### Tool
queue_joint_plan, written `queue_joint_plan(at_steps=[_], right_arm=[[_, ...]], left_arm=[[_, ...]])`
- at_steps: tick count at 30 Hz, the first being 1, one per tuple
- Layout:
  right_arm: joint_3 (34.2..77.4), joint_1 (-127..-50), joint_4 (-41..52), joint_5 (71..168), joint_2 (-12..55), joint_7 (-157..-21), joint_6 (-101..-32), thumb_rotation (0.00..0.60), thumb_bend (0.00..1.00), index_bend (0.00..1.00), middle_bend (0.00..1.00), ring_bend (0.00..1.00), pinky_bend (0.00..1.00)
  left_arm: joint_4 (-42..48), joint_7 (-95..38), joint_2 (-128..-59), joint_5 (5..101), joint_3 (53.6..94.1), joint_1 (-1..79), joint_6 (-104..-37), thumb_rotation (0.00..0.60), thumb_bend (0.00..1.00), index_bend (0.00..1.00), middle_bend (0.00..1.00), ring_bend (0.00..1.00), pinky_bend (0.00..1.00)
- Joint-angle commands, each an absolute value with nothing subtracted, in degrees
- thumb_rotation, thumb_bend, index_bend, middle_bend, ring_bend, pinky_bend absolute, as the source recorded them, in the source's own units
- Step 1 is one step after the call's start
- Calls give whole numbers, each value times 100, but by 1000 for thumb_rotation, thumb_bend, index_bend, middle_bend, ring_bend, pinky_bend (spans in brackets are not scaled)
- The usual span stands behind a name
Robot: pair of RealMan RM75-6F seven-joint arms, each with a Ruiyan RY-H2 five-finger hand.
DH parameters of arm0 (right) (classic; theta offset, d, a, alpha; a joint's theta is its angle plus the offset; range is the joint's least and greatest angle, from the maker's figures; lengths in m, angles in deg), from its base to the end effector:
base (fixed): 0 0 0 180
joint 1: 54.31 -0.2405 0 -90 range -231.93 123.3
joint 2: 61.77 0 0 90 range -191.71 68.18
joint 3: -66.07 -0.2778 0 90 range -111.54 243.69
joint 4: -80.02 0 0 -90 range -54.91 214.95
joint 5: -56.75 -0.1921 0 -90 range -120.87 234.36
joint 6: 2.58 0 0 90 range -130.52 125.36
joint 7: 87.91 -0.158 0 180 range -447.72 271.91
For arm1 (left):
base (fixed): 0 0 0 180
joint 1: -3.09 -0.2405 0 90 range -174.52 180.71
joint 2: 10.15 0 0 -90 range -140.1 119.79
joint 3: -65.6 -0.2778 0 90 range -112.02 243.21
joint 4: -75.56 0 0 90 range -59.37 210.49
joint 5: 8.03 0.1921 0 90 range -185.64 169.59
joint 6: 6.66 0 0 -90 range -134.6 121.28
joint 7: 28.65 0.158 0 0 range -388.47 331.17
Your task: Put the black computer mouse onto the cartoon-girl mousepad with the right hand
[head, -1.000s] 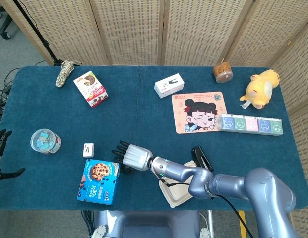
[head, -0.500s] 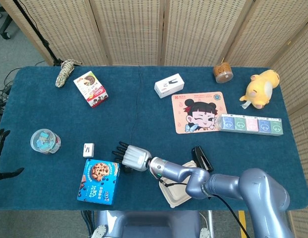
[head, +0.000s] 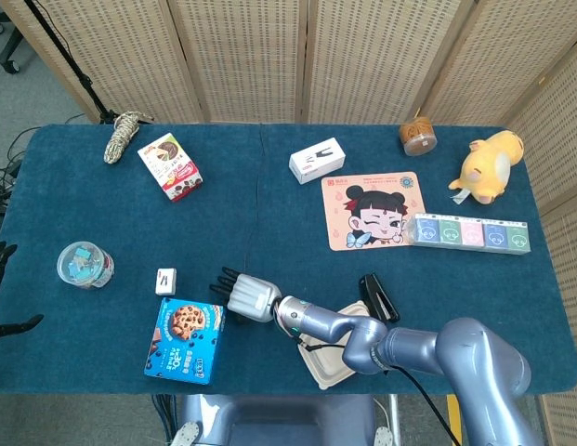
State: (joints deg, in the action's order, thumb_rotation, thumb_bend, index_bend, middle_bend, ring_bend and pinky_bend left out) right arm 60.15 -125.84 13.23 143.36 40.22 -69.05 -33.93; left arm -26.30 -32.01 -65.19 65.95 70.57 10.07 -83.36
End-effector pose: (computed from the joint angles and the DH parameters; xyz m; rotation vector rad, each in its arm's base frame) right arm -0.0018 -0.3602 -0.1272 2.6318 -0.0395 0.7492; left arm -0.3256 0.2085 0.2174 -1.2622 -1.1024 -0.8356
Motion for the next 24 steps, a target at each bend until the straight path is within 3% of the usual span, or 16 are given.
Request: queue_joint_plan(at_steps=[1, 5, 8, 16, 24], right_arm=[[6092, -12555, 1430, 14481, 4080, -7125, -3564, 600, 0, 433, 190, 19, 127], [6169, -12545, 1522, 14666, 4109, -7450, -3761, 600, 2, 566, 354, 162, 281], [6229, -12546, 1581, 14793, 4114, -7675, -3884, 600, 57, 607, 404, 222, 341], [6299, -12526, 1587, 15026, 3977, -7972, -4218, 600, 128, 637, 434, 259, 401], [6399, -12427, 1475, 15163, 3686, -7869, -4454, 600, 139, 649, 449, 272, 421]], left_arm=[[-2633, -3198, -6514, 6584, 7063, 1013, -8329, 600, 57, 0, 0, 0, 0], [-2634, -3175, -6523, 6582, 7056, 1019, -8318, 600, 57, 0, 0, 0, 0], [-2635, -3157, -6529, 6585, 7050, 1024, -8311, 600, 58, 0, 0, 0, 0], [-2644, -3149, -6530, 6585, 7045, 1025, -8310, 600, 57, 0, 0, 0, 0], [-2658, -3100, -6544, 6607, 7025, 1028, -8310, 600, 58, 0, 0, 0, 0]])
